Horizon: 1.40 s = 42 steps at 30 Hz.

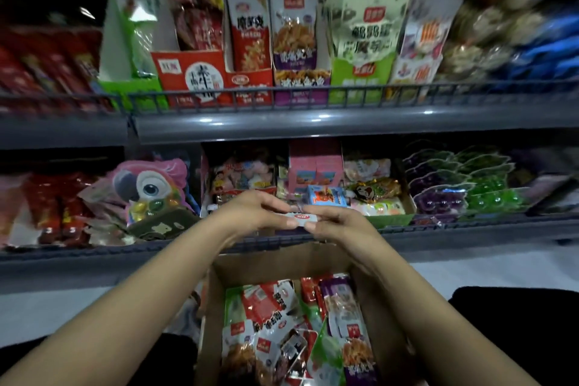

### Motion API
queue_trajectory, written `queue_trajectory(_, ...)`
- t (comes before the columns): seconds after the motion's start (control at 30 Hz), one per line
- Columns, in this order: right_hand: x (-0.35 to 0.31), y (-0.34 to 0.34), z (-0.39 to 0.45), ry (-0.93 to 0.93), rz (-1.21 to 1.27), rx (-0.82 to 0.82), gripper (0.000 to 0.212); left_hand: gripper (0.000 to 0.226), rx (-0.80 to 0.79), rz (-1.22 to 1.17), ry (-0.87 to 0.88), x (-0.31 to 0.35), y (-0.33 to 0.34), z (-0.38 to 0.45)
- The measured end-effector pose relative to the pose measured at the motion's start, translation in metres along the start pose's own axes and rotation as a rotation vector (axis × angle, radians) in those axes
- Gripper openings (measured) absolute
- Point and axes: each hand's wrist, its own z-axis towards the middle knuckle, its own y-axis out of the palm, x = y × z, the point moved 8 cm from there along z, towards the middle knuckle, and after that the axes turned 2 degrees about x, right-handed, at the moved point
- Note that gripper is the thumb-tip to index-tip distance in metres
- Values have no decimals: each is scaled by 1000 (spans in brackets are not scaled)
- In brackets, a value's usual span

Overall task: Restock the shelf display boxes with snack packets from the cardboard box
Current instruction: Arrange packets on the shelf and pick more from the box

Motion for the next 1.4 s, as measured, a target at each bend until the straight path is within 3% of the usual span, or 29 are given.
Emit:
queue_trajectory(0.13,-53,2,1,-125,-112,26,30,26,40,-56,130,36,-31,-21)
queue_trajectory(0.23,-91,4,4,-233,-220,109,10,17,151,-179,204,55,-53,-24)
queue_trajectory(0.47,-160,11,24,-426,-479,232,41,36,372,-258,251,83,-96,-20)
queue_trajectory(0.67,-205,13,49,-483,-496,283,33,30,596,-328,443,102,-126,-23)
queue_trajectory(0.8,-245,9,59,-548,-547,366,34,34,961,61,651,115,-147,-34)
queue_trajectory(0.87,-268,4,65,-574,-526,412,31,42,1055,284,697,118,-148,-30)
queue_trajectory(1.07,-341,-3,86,-712,-508,522,28,56,1008,528,672,115,-143,-7)
queue_trajectory(1.23,-362,-7,123,-649,-381,534,26,46,1034,582,726,112,-143,-8)
queue_trajectory(1.4,-342,6,164,-473,-470,484,16,44,1052,631,731,111,-143,-8)
